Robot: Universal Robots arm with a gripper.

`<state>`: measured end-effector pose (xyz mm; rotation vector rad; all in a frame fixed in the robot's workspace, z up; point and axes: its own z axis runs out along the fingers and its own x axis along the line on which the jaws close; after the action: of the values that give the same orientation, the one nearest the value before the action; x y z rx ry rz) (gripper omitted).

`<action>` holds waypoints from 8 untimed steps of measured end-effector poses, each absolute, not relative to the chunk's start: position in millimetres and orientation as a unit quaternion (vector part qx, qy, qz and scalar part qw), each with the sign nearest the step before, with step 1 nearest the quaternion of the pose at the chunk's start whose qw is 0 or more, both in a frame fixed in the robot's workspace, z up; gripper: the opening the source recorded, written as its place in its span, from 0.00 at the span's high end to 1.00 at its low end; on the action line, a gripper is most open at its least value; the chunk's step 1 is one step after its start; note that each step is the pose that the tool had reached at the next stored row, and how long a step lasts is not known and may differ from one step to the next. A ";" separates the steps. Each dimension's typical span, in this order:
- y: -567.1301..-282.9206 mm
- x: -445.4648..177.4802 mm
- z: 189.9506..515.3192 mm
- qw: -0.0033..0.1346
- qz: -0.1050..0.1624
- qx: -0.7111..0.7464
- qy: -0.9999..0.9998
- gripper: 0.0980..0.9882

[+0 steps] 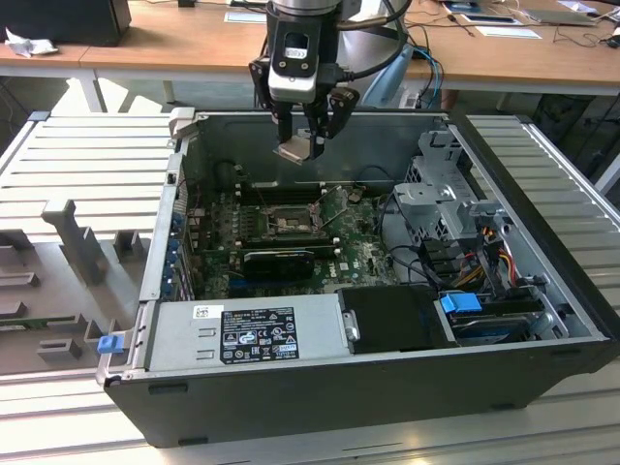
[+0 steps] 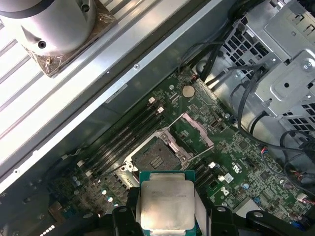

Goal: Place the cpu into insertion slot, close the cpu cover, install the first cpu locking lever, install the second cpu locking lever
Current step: 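Place the cpu into insertion slot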

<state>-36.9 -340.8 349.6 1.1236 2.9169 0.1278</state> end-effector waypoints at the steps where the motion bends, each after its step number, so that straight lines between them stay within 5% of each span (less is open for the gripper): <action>1: -340.8 -36.9 349.5 0.007 0.041 0.360 0.932 0.52; 8: -340.8 -36.9 349.0 0.007 0.041 0.373 0.927 0.52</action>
<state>-36.9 -340.8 349.0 1.1675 2.8983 0.1273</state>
